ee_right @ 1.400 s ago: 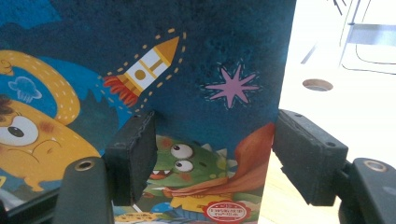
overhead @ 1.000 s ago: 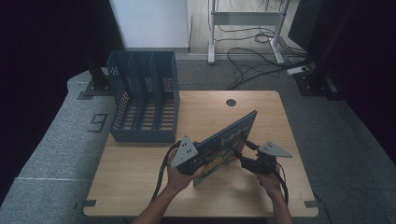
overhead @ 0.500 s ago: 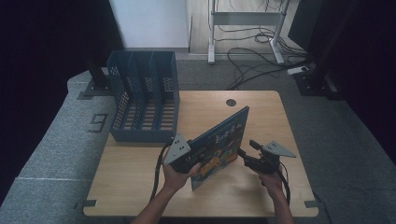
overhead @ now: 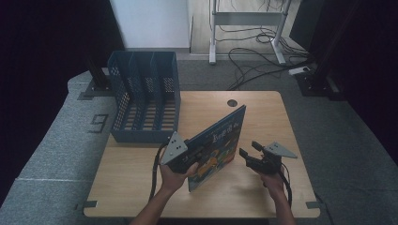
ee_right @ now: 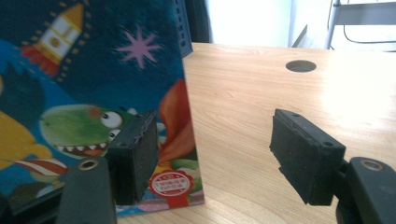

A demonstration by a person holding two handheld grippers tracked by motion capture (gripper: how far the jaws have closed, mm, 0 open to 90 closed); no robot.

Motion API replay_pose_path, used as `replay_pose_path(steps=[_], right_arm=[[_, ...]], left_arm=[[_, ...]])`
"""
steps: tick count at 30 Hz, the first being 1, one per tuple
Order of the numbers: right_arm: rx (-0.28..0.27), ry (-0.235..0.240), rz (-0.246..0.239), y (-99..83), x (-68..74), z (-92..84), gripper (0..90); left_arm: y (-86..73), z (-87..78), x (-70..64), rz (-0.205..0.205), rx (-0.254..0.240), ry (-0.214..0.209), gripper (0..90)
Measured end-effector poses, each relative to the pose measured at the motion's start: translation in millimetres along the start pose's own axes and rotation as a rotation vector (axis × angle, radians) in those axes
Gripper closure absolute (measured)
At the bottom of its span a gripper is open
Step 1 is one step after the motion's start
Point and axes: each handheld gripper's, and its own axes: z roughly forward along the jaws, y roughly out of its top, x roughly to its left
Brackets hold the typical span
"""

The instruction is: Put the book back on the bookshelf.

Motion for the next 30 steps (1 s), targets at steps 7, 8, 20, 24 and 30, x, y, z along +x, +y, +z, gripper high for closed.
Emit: replay_pose_path(steps=[7, 8, 20, 24, 30], right_arm=[[0.027, -0.007, 0.01, -5.7, -5.4, 2.4, 31.3], [0.032, -0.01, 0.015, -7.4, -6.8, 3.2, 31.3], [0.138, -0.062, -0.011, -20.8, -8.7, 18.2, 31.6], [0.173, -0.064, -0.005, -22.5, -9.2, 20.7, 31.7], [0.203, -0.095, -0.004, -24.5, -12.3, 22.5, 31.6]], left_arm=[[4.0, -4.2, 1.2, -0.003, -0.006, 0.002, 82.1], [4.5, -5.2, 1.4, -0.004, -0.008, 0.004, 82.1], [12.6, -14.0, 5.1, 0.004, 0.003, 0.047, 82.1], [19.6, -16.3, 5.9, 0.006, 0.001, 0.059, 82.1], [27.3, -20.7, 5.7, 0.024, -0.005, 0.075, 82.1]])
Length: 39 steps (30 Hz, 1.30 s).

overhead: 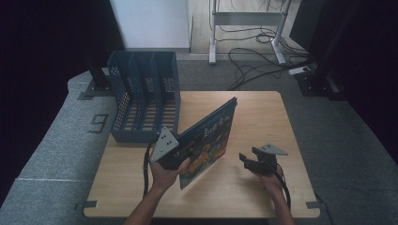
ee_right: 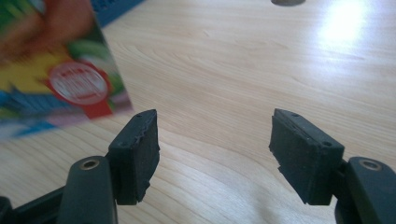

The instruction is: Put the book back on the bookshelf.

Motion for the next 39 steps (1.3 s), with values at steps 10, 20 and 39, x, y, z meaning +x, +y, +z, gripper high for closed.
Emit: replay_pose_path(steps=[10, 20, 39], right_arm=[[0.113, -0.038, -0.06, -8.6, 3.1, 14.6, 31.1], [0.125, -0.055, -0.049, -13.4, 0.5, 17.7, 30.7], [0.18, -0.108, -0.074, -13.1, 3.7, 22.7, 28.8]], left_arm=[[5.8, -7.4, 5.0, -0.037, -0.018, 0.004, 82.1], [16.8, -12.1, 8.2, -0.023, -0.018, -0.001, 82.2], [31.9, -26.6, 19.7, -0.027, -0.045, 0.046, 82.1]])
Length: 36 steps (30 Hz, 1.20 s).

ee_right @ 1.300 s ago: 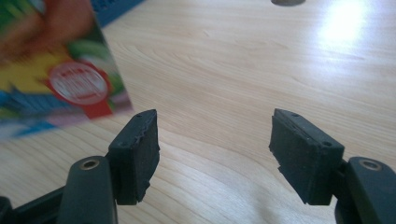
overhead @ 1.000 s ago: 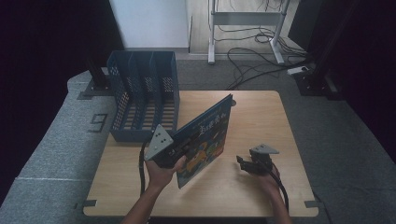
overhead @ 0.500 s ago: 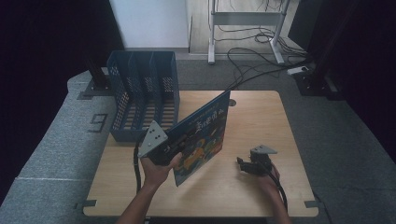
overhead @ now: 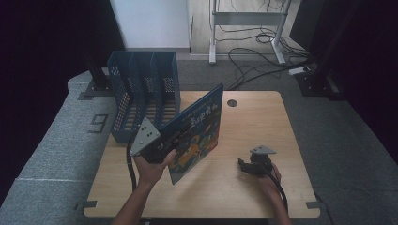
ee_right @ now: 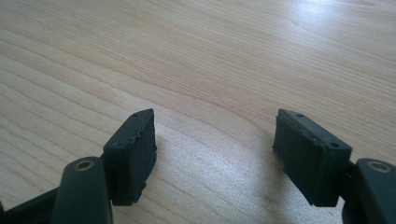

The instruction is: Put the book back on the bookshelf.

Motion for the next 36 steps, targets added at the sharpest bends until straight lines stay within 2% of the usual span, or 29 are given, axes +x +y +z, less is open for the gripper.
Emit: replay_pose_path(steps=[19, 36], right_arm=[[0.001, 0.001, -0.001, 0.0, -0.1, 0.0, 28.6], [0.001, 0.001, -0.001, 0.0, -0.1, 0.0, 28.7]], left_arm=[[13.1, -9.7, 14.9, -0.009, -0.026, 0.041, 82.2], [17.6, -18.4, 26.3, -0.017, -0.035, 0.085, 82.3]])
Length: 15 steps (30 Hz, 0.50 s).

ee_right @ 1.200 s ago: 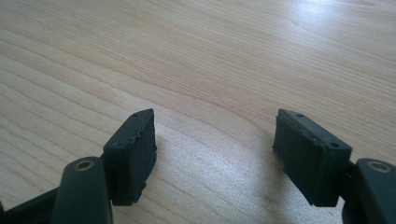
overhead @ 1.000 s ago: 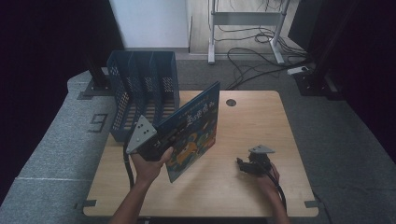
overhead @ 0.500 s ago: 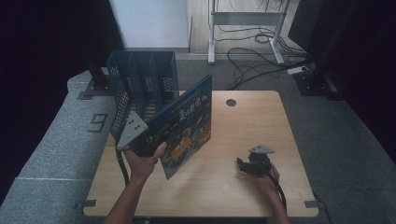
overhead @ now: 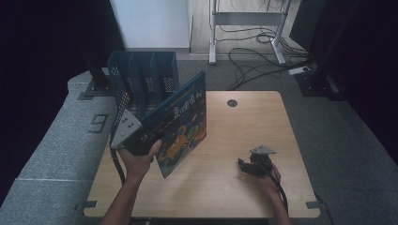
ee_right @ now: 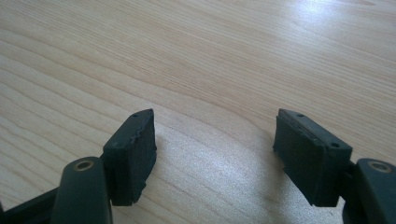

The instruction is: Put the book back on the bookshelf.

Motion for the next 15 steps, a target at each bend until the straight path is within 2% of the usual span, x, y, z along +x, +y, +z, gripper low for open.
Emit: replay_pose_path(steps=[15], right_arm=[[-0.001, 0.0, 0.001, 0.0, 0.1, 0.1, 28.6]], left_arm=[[3.1, -7.9, 10.7, 0.003, -0.007, 0.033, 82.4]])
